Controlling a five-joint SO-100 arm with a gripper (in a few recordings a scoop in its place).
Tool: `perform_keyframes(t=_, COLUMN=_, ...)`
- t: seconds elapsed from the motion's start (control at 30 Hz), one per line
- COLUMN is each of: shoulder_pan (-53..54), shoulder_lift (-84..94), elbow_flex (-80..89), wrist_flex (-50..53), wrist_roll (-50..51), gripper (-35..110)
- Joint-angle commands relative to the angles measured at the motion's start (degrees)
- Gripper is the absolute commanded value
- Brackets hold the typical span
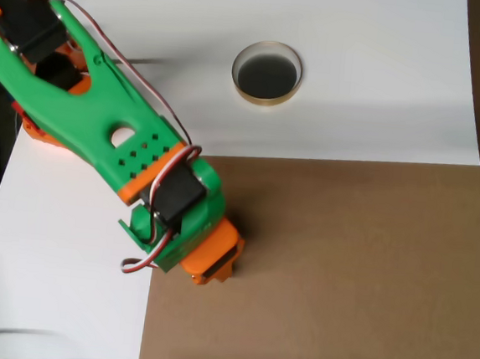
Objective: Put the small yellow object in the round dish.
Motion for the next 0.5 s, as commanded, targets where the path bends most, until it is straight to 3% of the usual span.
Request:
perform_keyframes(t=0.0, shoulder_pan=-1.41, shoulder_lift=4.48, elbow_flex=-5.27, wrist_flex=2.72, wrist_roll=-1.41, gripper=0)
perform_keyframes(t=0.47, shoulder_pan=-7.56, shoulder_lift=15.38, elbow_flex=-8.00, wrist_flex=8.96, wrist_roll=-6.06, gripper=-1)
